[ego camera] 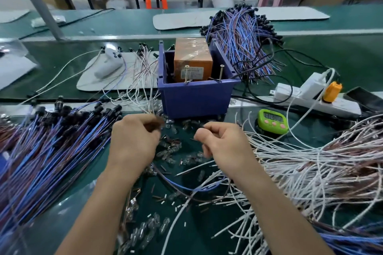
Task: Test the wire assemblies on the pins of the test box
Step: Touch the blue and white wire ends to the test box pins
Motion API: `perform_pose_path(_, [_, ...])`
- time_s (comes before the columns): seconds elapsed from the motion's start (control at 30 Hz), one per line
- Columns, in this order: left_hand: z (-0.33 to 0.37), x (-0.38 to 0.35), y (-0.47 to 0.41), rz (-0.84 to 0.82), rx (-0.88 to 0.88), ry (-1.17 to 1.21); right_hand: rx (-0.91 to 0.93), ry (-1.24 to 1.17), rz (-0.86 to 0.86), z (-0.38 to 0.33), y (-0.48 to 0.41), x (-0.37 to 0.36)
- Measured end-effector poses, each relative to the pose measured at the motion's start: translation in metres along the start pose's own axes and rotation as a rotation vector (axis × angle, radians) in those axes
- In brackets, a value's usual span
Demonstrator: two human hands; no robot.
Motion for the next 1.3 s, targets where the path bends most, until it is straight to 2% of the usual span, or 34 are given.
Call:
perform_pose_path(0.1, [0.003,-0.002,0.000,-0.110,-0.005,0.265,-0.001,-0.070,-0.026,0.005,-0.003,0.000])
perform_pose_path(0.2, [0.013,-0.003,0.006,-0.260,-0.083,0.541,0.020,-0.187,-0.134,0.006,-0.003,-0.002])
perform_pose_path(0.33, [0.020,0.002,0.012,-0.363,-0.129,0.685,0.084,-0.330,-0.187,0.001,0.000,0.001])
perform_pose_path(0.53, [0.026,0.006,0.017,-0.330,-0.206,0.658,0.129,-0.418,-0.188,-0.005,0.003,0.003])
perform_pose_path(0.73, [0.039,0.015,0.026,-0.283,-0.350,0.765,0.247,-0.569,-0.201,-0.009,0.003,0.009])
perform_pose_path(0.97, [0.051,0.020,0.036,-0.298,-0.467,0.666,0.279,-0.738,-0.289,-0.010,0.006,0.013])
perform_pose_path(1.17, [0.059,0.025,0.045,-0.196,-0.561,0.635,0.279,-0.728,-0.271,-0.012,0.005,0.011])
perform_pose_path(1.3, [0.061,0.024,0.048,-0.089,-0.651,0.483,0.298,-0.674,-0.191,-0.012,0.006,0.010])
Point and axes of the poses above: each hand's wrist, its own y-axis away from the middle knuckle, its own x-axis out of the back of the hand, z = x × y, the point moved 2 cm from there along -y, towards the middle knuckle, and after that the axes turned 6 degrees about -z, right-handed, at the moved point
